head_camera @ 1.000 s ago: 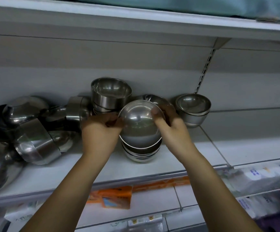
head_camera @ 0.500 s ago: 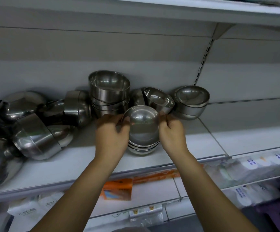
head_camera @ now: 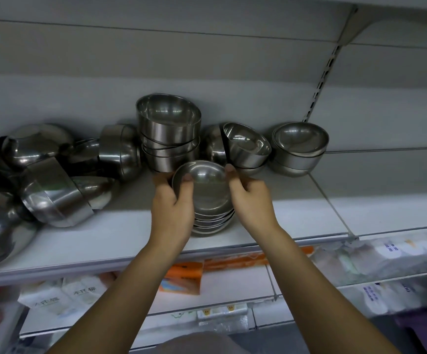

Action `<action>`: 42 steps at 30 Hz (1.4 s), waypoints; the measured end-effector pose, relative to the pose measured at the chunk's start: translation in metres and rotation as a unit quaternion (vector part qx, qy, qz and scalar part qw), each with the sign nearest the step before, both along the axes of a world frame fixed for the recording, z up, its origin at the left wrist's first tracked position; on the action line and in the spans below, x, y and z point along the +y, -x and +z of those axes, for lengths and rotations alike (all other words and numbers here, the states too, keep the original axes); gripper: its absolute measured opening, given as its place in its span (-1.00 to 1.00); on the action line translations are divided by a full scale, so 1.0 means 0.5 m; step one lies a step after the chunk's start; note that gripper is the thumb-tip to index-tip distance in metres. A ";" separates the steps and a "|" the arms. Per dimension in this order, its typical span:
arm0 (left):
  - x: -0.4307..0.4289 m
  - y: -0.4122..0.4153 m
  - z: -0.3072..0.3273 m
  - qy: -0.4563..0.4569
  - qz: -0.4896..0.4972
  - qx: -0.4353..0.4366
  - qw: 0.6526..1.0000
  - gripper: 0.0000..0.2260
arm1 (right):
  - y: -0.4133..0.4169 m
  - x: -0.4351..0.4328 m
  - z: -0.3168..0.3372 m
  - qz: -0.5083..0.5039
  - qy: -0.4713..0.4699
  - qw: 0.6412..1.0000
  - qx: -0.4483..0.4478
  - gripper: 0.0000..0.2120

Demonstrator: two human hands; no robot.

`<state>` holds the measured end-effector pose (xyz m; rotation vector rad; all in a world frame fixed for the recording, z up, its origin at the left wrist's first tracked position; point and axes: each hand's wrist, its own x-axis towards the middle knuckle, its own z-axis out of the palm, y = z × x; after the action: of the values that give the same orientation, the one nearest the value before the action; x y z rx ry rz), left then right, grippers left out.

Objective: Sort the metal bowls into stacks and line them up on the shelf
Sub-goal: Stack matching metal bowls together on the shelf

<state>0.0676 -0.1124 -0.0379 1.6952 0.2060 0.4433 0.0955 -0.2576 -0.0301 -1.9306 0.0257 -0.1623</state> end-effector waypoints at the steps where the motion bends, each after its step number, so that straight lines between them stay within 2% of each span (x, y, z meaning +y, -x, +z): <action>1: 0.006 0.003 0.000 0.014 0.014 0.000 1.000 -0.84 | 0.001 0.006 0.000 0.016 -0.007 1.000 0.002 -0.41; 6: 0.045 0.007 -0.004 0.094 0.074 -0.017 0.993 -0.93 | -0.001 0.044 -0.011 0.105 -0.061 0.992 0.029 -0.31; 9: 0.057 0.009 -0.015 0.118 0.089 -0.026 0.989 -0.91 | -0.008 0.053 -0.020 0.136 -0.080 0.986 0.051 -0.41; 11: 0.056 0.014 -0.021 0.123 0.090 -0.027 0.988 -0.90 | -0.013 0.050 -0.026 0.143 -0.093 0.984 0.052 -0.56; 13: 0.053 0.017 -0.026 0.132 0.084 -0.014 0.988 -0.82 | -0.023 0.040 -0.031 0.109 -0.086 0.990 0.000 -0.76; 16: 0.047 0.015 -0.027 0.140 0.076 -0.007 0.987 -0.80 | -0.055 0.020 -0.039 -0.012 -0.106 0.989 -0.104 -0.92; 18: 0.049 0.015 -0.028 0.141 0.082 -0.012 0.987 -0.77 | -0.083 0.008 -0.039 -0.049 -0.100 0.986 -0.127 -0.92; 22: 0.056 0.011 -0.037 0.145 0.084 -0.020 0.986 -0.40 | -0.124 -0.006 -0.040 -0.016 0.016 0.997 -0.080 -0.83; 24: 0.056 0.013 -0.038 0.156 0.085 -0.019 0.984 -0.31 | -0.138 -0.002 -0.041 -0.002 0.058 0.997 -0.057 -0.77; 27: 0.056 0.012 -0.042 0.161 0.092 -0.022 0.982 -0.45 | -0.147 0.008 -0.037 0.009 0.045 0.999 -0.027 -0.76; 33: 0.056 0.007 -0.047 0.156 0.098 -0.014 0.983 -0.71 | -0.131 0.009 -0.014 0.029 -0.129 0.990 0.039 -0.87; 37: 0.053 0.004 -0.048 0.156 0.088 -0.022 0.984 -0.72 | -0.119 -0.005 0.001 0.040 -0.203 0.977 0.057 -0.87; 42: 0.054 0.007 -0.046 0.156 0.072 -0.020 0.985 -0.71 | -0.100 -0.030 0.022 0.056 -0.227 0.972 0.028 -0.87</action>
<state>0.0639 -0.0855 -0.0610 1.3686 0.3523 0.5242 0.1452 -0.2725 -0.0191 -1.4743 -0.0073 -0.0218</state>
